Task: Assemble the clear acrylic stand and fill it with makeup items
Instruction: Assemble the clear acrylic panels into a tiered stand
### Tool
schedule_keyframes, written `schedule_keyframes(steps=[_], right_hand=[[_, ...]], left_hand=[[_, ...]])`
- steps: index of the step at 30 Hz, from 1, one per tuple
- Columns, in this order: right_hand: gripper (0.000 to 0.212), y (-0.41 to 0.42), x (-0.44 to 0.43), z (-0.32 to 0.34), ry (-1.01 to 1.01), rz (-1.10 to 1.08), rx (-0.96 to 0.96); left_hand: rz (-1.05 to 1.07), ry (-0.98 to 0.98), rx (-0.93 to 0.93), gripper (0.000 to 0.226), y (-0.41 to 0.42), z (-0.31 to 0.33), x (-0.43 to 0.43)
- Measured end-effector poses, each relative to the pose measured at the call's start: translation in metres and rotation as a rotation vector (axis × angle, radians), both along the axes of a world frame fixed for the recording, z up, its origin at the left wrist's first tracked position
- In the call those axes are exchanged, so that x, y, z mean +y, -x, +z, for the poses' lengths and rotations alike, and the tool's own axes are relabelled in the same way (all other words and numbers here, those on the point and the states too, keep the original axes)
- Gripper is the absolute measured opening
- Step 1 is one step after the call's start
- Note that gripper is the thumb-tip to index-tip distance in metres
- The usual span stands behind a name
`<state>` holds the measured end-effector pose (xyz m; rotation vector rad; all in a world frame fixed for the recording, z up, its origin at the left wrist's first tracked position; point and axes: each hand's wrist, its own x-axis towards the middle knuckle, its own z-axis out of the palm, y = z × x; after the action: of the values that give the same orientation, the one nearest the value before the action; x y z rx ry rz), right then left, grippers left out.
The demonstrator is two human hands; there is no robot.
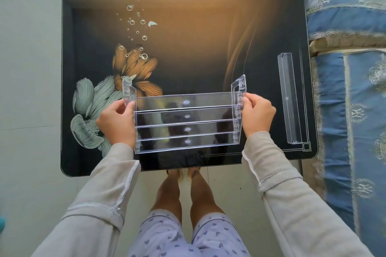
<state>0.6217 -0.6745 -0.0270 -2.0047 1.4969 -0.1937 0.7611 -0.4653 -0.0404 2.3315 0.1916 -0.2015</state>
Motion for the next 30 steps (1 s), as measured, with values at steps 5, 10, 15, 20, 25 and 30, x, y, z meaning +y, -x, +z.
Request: schedule_keyframes(steps=[5, 10, 15, 20, 25, 30], right_hand=[[0.024, 0.000, 0.002, 0.000, -0.015, -0.011, -0.031], [0.026, 0.000, 0.005, -0.002, -0.131, -0.161, -0.125], [0.023, -0.004, 0.002, -0.002, -0.124, -0.143, -0.084], [0.021, -0.008, -0.004, -0.002, -0.107, -0.140, -0.036], [0.020, -0.008, -0.004, -0.002, -0.108, -0.141, -0.010], [0.027, 0.008, -0.009, 0.000, -0.310, -0.120, -0.141]], left_hand=[[-0.011, 0.029, -0.009, 0.025, 0.002, 0.001, 0.001], [0.000, 0.063, -0.001, 0.025, 0.006, 0.004, 0.001], [0.101, 0.146, 0.067, 0.029, 0.004, 0.000, -0.001], [0.156, 0.171, 0.091, 0.030, 0.004, -0.002, -0.004], [0.157, 0.145, 0.094, 0.030, 0.007, 0.003, -0.008], [0.076, 0.051, 0.077, 0.026, 0.007, 0.005, -0.008]])
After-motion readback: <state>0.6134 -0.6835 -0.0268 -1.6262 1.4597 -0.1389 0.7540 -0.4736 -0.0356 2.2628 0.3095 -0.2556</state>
